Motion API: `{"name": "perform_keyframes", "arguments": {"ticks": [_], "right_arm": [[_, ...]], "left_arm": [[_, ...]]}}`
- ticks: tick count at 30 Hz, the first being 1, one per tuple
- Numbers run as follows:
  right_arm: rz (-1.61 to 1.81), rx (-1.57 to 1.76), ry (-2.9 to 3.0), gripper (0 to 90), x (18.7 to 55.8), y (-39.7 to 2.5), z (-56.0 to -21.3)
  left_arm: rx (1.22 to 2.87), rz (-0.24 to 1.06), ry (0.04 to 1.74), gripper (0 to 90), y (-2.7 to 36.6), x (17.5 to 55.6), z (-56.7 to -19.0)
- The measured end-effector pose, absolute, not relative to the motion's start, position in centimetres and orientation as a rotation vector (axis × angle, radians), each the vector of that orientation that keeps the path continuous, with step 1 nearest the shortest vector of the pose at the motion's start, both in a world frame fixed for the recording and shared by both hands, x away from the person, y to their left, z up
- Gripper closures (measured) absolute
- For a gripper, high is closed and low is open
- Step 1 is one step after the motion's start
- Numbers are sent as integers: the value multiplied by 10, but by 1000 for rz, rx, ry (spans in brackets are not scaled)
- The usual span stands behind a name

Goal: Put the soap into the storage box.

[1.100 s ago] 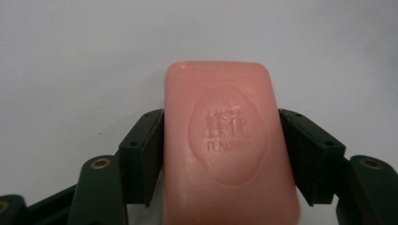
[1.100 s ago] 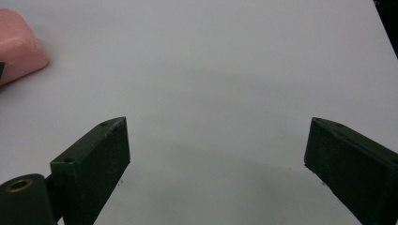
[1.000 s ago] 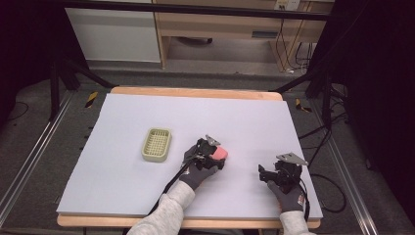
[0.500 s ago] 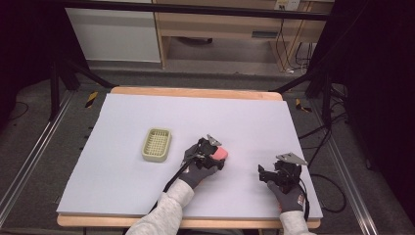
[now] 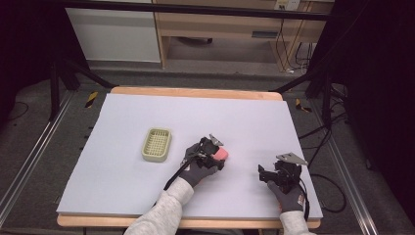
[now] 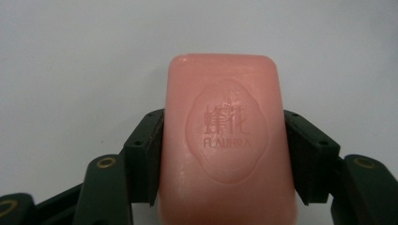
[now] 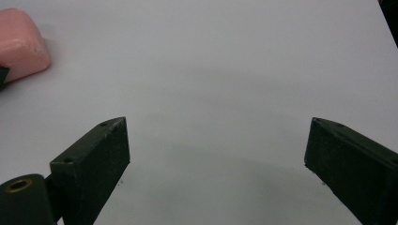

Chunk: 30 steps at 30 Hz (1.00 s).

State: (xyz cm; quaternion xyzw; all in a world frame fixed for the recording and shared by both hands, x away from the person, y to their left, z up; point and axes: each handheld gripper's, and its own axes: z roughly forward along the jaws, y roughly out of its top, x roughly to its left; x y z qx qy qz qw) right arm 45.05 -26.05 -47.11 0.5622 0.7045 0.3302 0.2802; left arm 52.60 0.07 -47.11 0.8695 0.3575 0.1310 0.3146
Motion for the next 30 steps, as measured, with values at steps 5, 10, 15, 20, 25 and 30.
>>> {"name": "perform_keyframes", "arguments": {"ticks": [5, 10, 15, 20, 25, 30], "right_arm": [[889, 1506, 1889, 72, 450, -260, -471], [890, 1506, 1887, 72, 450, -260, -471], [892, 1510, 1882, 71, 450, -261, -470], [891, 1509, 1881, 71, 450, -261, -470], [891, 1510, 1879, 71, 450, -261, -470], [889, 1502, 1883, 71, 450, -261, -470]], "left_arm": [[2300, 353, 937, 375, 1, 525, -470], [2290, 353, 929, 375, 3, 522, -464], [2279, 350, 918, 375, 9, 519, -454], [2268, 354, 921, 375, 17, 516, -444], [2264, 353, 921, 376, 27, 513, -436], [2245, 361, 932, 375, 37, 511, -430]]}}
